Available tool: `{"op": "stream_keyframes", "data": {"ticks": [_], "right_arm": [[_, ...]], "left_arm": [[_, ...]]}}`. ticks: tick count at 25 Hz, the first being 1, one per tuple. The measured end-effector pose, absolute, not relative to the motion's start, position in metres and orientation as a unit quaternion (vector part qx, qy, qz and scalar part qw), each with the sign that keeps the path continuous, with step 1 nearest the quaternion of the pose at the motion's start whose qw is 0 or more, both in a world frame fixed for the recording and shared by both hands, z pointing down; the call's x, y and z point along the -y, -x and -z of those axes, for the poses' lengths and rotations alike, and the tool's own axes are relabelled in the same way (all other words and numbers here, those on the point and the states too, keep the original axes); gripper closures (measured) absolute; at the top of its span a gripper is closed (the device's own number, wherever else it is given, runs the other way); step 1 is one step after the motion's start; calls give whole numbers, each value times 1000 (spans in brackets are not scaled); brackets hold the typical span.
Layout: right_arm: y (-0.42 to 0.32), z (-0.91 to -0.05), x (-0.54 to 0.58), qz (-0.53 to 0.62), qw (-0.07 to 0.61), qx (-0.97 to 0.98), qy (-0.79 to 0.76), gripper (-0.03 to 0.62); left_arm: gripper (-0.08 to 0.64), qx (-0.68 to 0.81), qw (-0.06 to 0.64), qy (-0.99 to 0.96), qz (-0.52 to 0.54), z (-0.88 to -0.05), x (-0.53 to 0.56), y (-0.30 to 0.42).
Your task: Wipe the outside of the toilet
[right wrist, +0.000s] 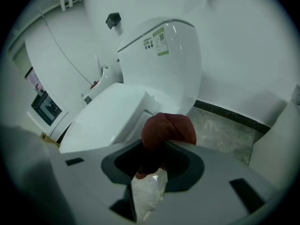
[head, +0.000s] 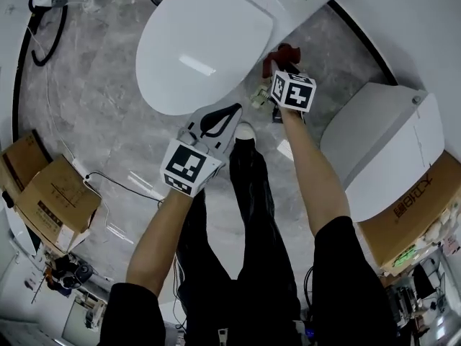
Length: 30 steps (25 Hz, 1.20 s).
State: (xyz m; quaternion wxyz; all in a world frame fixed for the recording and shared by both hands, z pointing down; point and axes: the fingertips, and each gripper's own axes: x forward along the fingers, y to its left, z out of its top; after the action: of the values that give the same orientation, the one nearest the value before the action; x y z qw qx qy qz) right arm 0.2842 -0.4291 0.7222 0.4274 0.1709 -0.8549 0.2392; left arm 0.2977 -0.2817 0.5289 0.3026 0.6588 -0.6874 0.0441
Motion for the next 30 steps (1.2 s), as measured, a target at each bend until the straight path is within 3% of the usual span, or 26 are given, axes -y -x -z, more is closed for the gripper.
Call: {"op": "stream_keyframes", "data": {"ticks": [8,19,30], "right_arm": [[-269,-762,429,-220,435,858,-163,468],[-277,-766,364,-136,448,877,-103,472],[-296,-770,285,-128,453,877,-92,474]], "left_arm": [[560,691,306,-654,-31,-571,247,-299],[560,709,292,-641,-36,-594,180,-278],[560,729,292,-619,-35,-613,102,-253]]}}
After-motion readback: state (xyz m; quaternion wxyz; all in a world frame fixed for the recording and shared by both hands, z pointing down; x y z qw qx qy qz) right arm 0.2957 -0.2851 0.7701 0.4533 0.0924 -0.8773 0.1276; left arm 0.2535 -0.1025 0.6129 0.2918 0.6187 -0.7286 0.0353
